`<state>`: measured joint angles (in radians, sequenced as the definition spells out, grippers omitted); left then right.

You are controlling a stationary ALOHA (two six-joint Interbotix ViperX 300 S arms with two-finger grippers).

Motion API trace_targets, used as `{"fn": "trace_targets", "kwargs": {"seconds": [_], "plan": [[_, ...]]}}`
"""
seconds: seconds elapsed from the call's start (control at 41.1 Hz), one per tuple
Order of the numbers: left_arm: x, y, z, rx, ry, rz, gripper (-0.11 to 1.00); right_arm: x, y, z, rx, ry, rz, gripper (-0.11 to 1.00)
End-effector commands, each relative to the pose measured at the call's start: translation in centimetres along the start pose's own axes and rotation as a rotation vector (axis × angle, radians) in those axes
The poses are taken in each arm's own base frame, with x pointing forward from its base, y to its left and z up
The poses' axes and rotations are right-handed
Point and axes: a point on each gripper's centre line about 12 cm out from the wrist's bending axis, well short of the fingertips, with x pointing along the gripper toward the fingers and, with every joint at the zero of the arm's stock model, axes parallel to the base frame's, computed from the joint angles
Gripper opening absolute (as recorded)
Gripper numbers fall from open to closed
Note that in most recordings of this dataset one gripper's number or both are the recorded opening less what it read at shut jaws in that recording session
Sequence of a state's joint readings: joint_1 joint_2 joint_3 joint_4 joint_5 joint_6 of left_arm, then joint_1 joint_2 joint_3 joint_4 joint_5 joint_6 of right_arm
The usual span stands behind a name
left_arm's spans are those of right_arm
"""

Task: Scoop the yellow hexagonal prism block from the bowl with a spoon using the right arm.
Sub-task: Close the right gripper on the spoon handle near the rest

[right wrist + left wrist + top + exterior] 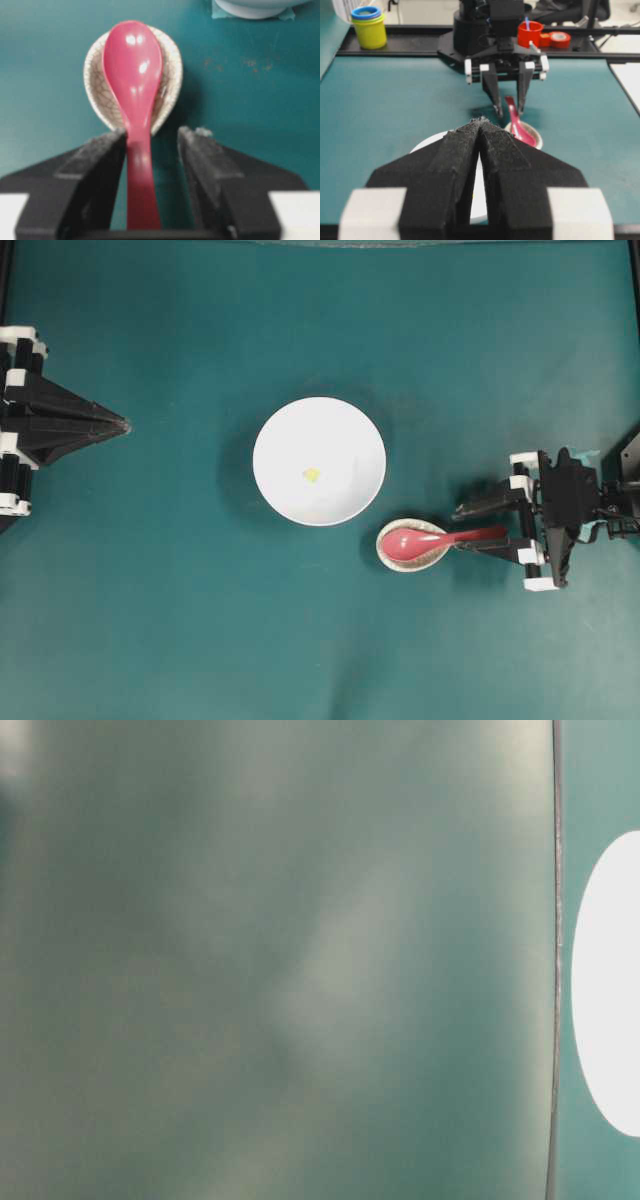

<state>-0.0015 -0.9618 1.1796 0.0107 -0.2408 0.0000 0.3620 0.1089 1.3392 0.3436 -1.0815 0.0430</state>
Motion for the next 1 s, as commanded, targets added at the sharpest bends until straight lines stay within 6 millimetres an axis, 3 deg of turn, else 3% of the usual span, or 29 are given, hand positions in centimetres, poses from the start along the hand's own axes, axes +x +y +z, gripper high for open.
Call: {"fn": "trace_targets", "kwargs": {"seconds": [0.0, 0.973], "plan": [[0.3, 0.0, 1.02, 0.001, -0.028, -0.001, 0.04, 0.39, 0.34, 0.24, -0.005, -0.026, 0.012, 0.51], [0.27, 0.0, 1.07, -0.002, -0.031, -0.001, 0.04, 0.04, 0.79, -0.09, -0.045, -0.057, 0.062, 0.51]]}}
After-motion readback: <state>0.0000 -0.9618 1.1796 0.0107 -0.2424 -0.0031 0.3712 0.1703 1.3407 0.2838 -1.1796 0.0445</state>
